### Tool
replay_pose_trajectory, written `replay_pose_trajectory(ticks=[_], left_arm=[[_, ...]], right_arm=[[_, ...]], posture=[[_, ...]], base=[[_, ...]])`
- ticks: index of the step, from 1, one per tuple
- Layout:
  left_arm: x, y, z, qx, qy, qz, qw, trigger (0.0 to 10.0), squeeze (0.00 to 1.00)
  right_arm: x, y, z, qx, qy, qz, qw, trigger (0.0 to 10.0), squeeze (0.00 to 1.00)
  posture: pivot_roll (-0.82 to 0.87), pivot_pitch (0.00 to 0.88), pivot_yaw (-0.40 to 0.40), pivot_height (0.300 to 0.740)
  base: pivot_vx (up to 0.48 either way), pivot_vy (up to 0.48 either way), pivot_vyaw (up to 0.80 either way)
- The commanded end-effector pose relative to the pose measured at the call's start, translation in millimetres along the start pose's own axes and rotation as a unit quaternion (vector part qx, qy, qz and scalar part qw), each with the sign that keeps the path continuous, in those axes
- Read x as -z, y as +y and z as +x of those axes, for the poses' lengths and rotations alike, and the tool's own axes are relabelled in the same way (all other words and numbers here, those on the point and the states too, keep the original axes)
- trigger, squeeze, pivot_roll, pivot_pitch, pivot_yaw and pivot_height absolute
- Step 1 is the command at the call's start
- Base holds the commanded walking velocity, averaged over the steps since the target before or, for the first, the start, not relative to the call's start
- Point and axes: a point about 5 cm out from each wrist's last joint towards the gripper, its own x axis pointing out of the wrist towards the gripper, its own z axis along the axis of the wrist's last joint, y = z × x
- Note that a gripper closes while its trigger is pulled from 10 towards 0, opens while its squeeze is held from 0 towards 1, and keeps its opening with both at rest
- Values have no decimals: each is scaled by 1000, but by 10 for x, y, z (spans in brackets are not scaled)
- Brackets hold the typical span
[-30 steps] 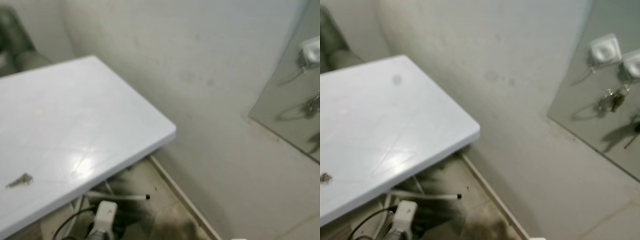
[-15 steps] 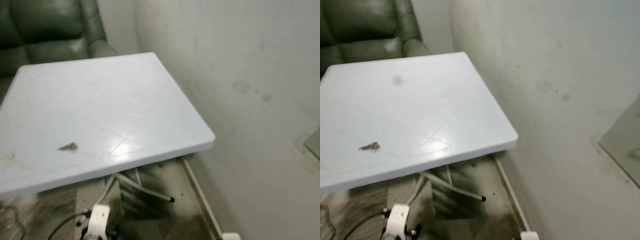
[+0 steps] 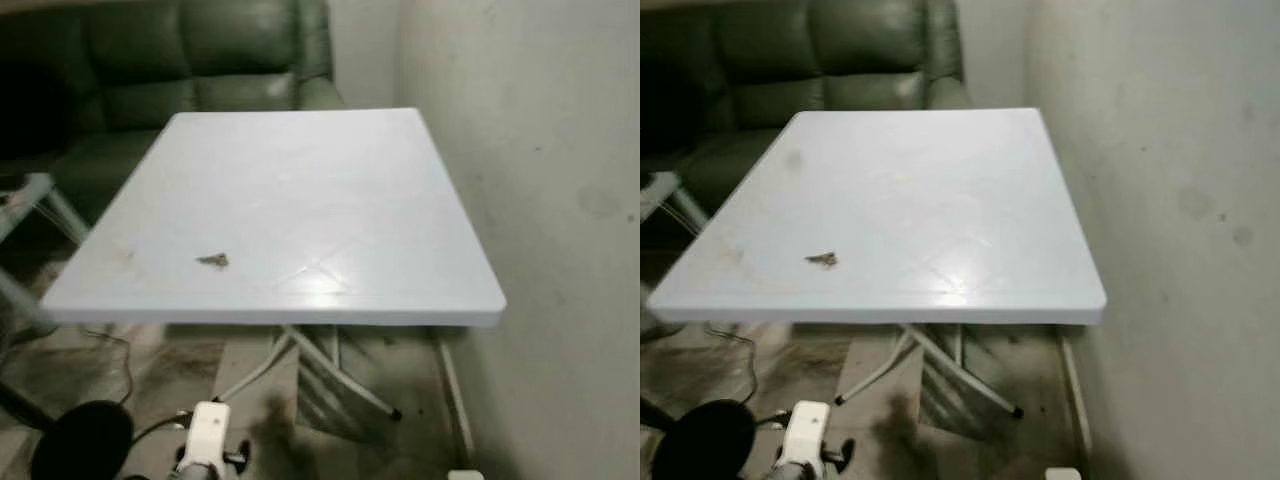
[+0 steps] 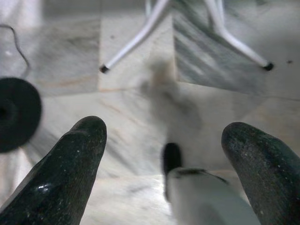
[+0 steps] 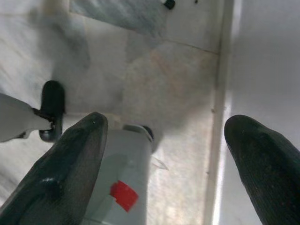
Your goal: Hang keys on a hook
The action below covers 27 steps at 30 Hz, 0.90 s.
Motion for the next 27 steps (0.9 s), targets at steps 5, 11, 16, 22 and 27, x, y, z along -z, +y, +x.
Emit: replay_pose_trajectory(ticks=[5, 11, 16, 22, 27], left_arm=[[2, 127, -11, -19, 4, 0, 1000, 10000, 0], [3, 124, -11, -19, 4, -4, 1000, 10000, 0], [-1, 124, -8, -20, 5, -8, 1000, 10000, 0], [-3, 131, -8, -20, 5, -12, 1000, 10000, 0], [1, 131, -9, -20, 6, -13, 1000, 10000, 0]], right_arm=[[39, 42, -3, -3, 10, 13, 1000, 10000, 0], [60, -7, -11, 0, 12, 18, 1000, 10000, 0], [128, -107, -39, 6, 19, 21, 1000, 10000, 0], [141, -60, -37, 3, 22, 24, 999, 10000, 0], [101, 47, -15, -3, 21, 24, 999, 10000, 0]], posture=[[-33, 0, 18, 732], [-36, 0, 18, 732], [-35, 0, 18, 732], [-35, 0, 18, 732], [-33, 0, 14, 732]], base=[[0, 0, 0], [0, 0, 0], [0, 0, 0], [0, 271, 0], [0, 139, 0]])
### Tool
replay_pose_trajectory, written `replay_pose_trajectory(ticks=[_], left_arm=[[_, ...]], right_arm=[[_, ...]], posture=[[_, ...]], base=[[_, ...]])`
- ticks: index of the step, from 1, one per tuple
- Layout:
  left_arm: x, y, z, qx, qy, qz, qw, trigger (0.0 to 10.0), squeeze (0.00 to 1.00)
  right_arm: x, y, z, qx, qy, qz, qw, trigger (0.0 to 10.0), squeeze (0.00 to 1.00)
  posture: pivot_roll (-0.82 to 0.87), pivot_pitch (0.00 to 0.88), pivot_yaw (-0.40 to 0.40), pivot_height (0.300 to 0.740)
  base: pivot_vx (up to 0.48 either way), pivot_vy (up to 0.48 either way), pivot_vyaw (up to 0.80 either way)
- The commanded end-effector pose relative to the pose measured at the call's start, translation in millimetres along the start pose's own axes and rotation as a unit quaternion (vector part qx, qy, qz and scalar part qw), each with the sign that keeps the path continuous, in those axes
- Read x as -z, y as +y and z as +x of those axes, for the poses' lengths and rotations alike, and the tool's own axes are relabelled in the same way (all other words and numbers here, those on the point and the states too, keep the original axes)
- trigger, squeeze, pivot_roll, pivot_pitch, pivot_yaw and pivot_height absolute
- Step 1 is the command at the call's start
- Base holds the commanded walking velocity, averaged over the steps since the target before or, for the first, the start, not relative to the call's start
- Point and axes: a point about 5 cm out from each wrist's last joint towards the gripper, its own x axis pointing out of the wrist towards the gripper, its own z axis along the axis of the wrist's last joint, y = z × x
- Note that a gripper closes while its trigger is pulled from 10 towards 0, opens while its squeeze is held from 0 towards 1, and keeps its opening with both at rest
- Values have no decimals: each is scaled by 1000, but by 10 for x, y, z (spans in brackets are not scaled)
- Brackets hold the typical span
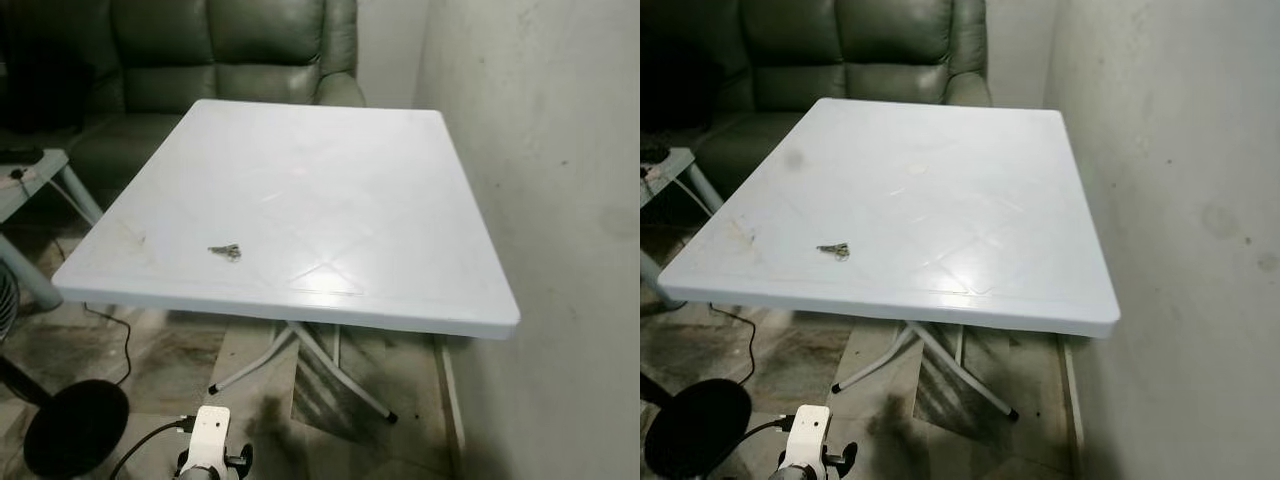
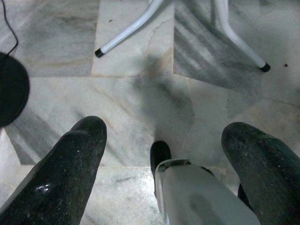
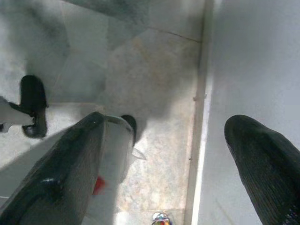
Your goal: Hang keys on a hook
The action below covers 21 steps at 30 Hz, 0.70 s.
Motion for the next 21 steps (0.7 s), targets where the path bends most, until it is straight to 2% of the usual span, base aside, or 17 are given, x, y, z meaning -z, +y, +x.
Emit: replay_pose_trajectory(ticks=[1, 4, 21], left_arm=[[3, 50, -3, -7, 4, -2, 1000, 10000, 0], [8, 50, -4, -7, 5, -2, 1000, 10000, 0], [43, 37, -12, -4, 9, 1, 1000, 10000, 0]], right_arm=[[29, 81, 2, -6, 8, 1, 1000, 10000, 0], [34, 100, 3, -7, 9, 0, 1000, 10000, 0], [110, 48, -20, -6, 17, -3, 1000, 10000, 0]], posture=[[-32, 0, 13, 732], [-31, 0, 11, 732], [-34, 0, 3, 732]], base=[[0, 0, 0], [0, 0, 0], [0, 480, 0]])
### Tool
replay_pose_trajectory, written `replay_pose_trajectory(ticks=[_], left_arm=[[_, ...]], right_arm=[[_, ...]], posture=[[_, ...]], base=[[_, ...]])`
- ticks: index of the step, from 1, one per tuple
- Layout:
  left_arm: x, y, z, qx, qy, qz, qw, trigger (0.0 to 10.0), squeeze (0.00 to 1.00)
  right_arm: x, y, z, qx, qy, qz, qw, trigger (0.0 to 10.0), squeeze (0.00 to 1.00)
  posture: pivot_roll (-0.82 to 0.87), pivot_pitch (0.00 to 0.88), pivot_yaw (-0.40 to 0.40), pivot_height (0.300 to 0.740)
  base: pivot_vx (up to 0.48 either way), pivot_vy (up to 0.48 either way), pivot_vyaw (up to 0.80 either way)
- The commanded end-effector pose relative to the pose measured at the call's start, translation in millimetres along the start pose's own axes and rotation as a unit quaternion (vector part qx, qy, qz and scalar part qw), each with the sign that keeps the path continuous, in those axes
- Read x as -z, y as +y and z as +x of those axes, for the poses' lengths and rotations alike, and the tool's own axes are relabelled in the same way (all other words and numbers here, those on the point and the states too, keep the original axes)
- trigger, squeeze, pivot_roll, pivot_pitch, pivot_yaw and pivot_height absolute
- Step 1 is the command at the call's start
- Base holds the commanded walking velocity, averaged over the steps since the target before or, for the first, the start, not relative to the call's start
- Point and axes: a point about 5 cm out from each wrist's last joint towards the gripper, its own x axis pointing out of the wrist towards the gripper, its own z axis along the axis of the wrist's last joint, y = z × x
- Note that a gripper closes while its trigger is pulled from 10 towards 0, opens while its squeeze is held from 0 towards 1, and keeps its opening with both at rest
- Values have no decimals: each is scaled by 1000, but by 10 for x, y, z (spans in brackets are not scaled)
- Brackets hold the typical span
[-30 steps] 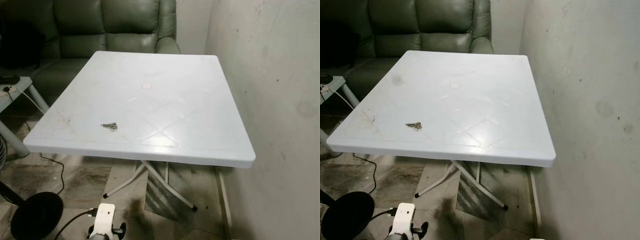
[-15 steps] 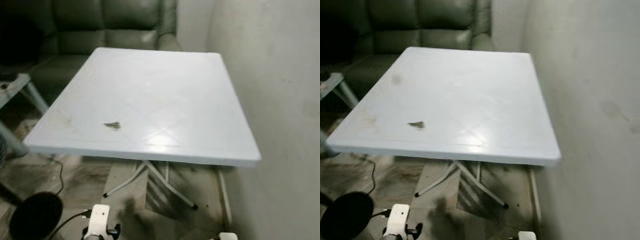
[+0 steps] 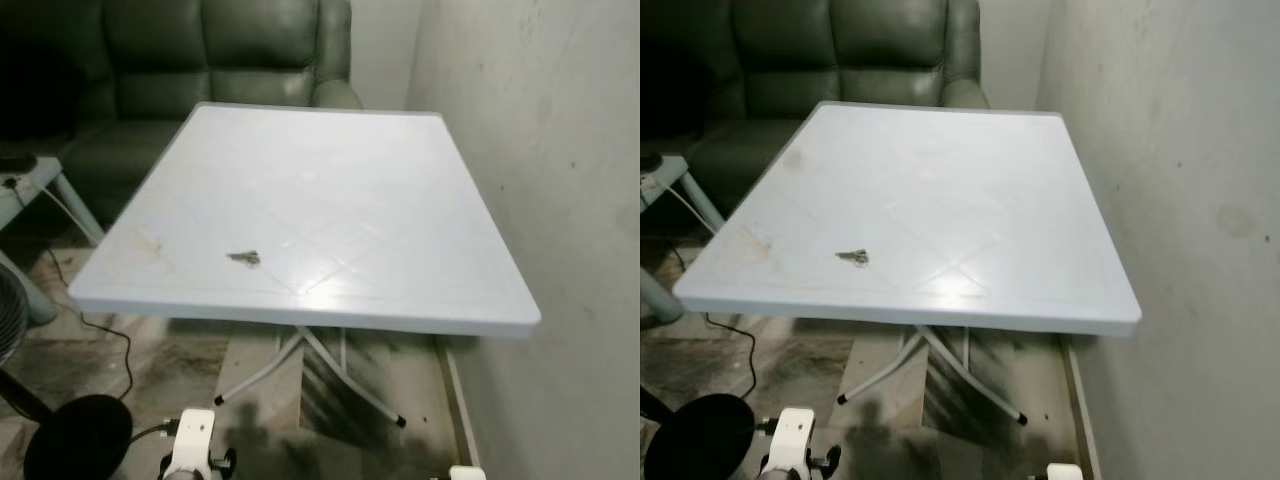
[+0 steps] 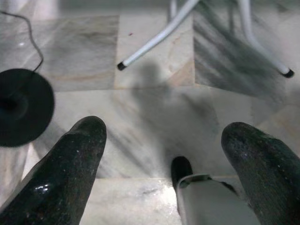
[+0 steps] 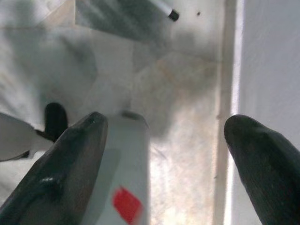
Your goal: Hang keys on a hook
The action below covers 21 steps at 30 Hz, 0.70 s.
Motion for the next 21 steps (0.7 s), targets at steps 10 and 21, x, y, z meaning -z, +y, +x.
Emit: replay_pose_trajectory(ticks=[10, 21], left_arm=[[49, -25, -8, 4, 9, 0, 1000, 10000, 0], [64, -14, -13, 3, 10, -1, 1000, 10000, 0]], right_arm=[[175, 41, -35, -7, 35, 7, 999, 10000, 0], [56, 5, -21, -10, -10, 77, 997, 10000, 0]], posture=[[-34, 0, 2, 732], [-30, 0, 2, 732]], base=[[0, 480, 0], [0, 480, 0]])
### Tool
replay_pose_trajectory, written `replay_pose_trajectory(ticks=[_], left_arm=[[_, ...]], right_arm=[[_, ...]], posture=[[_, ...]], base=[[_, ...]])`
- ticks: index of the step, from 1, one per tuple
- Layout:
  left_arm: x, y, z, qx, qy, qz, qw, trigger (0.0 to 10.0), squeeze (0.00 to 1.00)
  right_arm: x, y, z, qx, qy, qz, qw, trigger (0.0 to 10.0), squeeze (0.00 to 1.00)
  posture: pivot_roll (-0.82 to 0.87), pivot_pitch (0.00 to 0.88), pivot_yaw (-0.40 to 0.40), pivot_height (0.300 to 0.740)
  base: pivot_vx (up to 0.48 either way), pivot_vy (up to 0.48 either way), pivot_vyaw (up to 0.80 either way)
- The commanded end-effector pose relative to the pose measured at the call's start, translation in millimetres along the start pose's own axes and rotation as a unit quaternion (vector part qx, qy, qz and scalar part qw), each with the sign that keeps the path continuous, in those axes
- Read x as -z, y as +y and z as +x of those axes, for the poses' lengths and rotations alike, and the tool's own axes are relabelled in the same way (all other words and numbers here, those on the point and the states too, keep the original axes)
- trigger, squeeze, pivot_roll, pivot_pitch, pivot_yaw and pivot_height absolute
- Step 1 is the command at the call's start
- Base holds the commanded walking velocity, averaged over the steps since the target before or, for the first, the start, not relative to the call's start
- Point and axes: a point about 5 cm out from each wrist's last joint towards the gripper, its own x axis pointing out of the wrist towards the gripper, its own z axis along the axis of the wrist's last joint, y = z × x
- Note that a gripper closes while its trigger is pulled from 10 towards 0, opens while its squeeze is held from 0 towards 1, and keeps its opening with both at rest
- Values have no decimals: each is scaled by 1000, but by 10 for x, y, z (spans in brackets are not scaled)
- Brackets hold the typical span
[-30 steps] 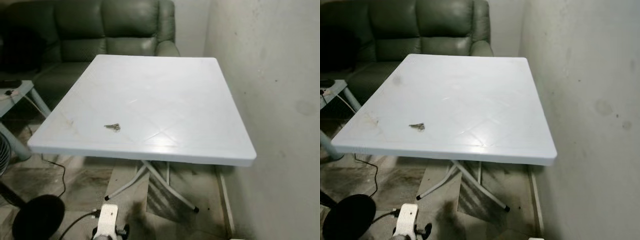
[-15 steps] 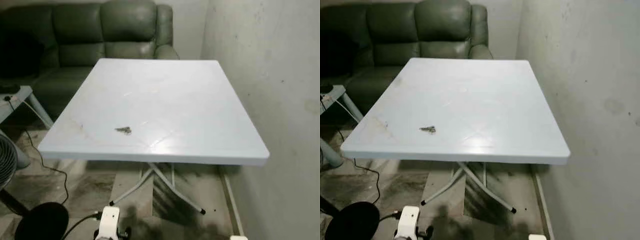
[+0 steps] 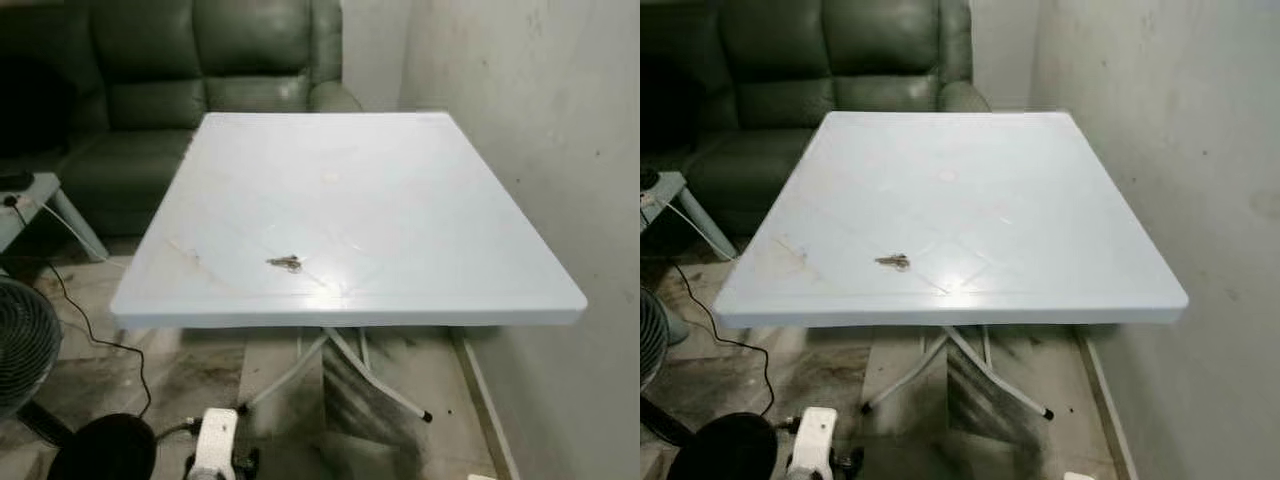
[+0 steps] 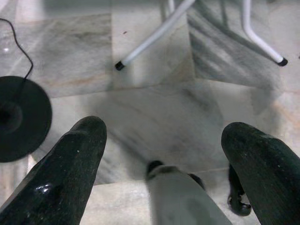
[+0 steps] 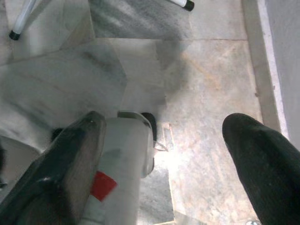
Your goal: Hang keys on a hook
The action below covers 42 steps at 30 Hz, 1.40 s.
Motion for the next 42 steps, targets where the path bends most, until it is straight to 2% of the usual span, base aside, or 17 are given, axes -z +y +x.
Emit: replay_pose_trajectory(ticks=[1, 14, 20, 24, 27, 28, 29, 30, 31, 32, 34, 38, 39, 40, 41, 42], left_arm=[[21, 130, -18, -16, 5, 3, 1000, 10000, 0], [11, 142, -17, -20, 2, -1, 1000, 10000, 0], [-9, 147, -13, -23, 0, 4, 1000, 10000, 0], [-77, 136, -4, -17, -21, 6, 1000, 10000, 0], [-122, 142, 0, -16, -34, 1, 999, 10000, 0], [-161, 150, 2, -14, -45, -4, 999, 10000, 0], [-184, 155, 3, -13, -52, -3, 999, 10000, 0], [-194, 156, 3, -13, -55, -1, 998, 10000, 0], [-221, 157, 4, -13, -63, 4, 998, 10000, 0], [-271, 153, 6, -10, -78, 12, 997, 10000, 0], [-299, 150, 7, -8, -85, 11, 996, 10000, 0], [-480, 127, 8, 2, -135, 21, 991, 10000, 0], [-549, 105, 4, 8, -156, 31, 987, 10000, 0], [-549, 105, 4, 8, -156, 31, 987, 10000, 0], [-602, 74, -2, 18, -174, 42, 984, 10000, 0], [-620, 56, -5, 22, -181, 47, 982, 10000, 0]], right_arm=[[67, 77, -7, -12, 10, 8, 1000, 10000, 0], [58, 27, -11, -12, 10, 8, 1000, 10000, 0], [44, 18, -8, -11, 9, 1, 1000, 10000, 0], [-36, 28, 10, -15, -6, -21, 1000, 10000, 0], [-94, 28, 26, -10, -12, -22, 1000, 10000, 0], [-157, 34, 38, -13, -26, -5, 1000, 10000, 0], [-207, 42, 46, -17, -38, -1, 999, 10000, 94], [-229, 45, 49, -19, -43, -3, 999, 10000, 94], [-288, 49, 57, -22, -56, -8, 998, 10000, 1000], [-394, 54, 65, -30, -81, -13, 996, 10000, 1000], [-453, 55, 68, -32, -95, -17, 995, 10000, 1000], [-655, 81, 70, -44, -143, -31, 988, 10000, 1000], [-715, 93, 68, -47, -158, -37, 986, 10000, 635], [-715, 93, 68, -47, -158, -37, 986, 10000, 635], [-758, 109, 64, -51, -171, -42, 983, 10000, 153], [-773, 117, 61, -52, -177, -45, 982, 10000, 157]], posture=[[-29, 0, 2, 732], [-26, 0, 4, 732], [-28, 0, 7, 732], [-36, 0, 12, 732], [-38, 0, 13, 732], [-39, 0, 14, 732], [-39, 0, 15, 732], [-39, 0, 15, 732], [-39, 0, 14, 732], [-36, 0, 13, 732], [-35, 0, 12, 732], [-31, 0, 9, 732], [-30, 0, 10, 732], [-30, 0, 10, 732], [-29, 0, 11, 732], [-28, 0, 11, 732]], base=[[0, 480, 0], [0, 464, 0], [0, 0, 0], [0, 0, 0], [0, 0, 0], [0, 0, 0], [0, 0, 0], [0, 0, 0], [0, 0, 0], [0, 0, 0], [0, 0, 0], [0, 0, 0], [0, 0, 0], [0, 0, 0], [0, 0, 0], [0, 0, 0]])
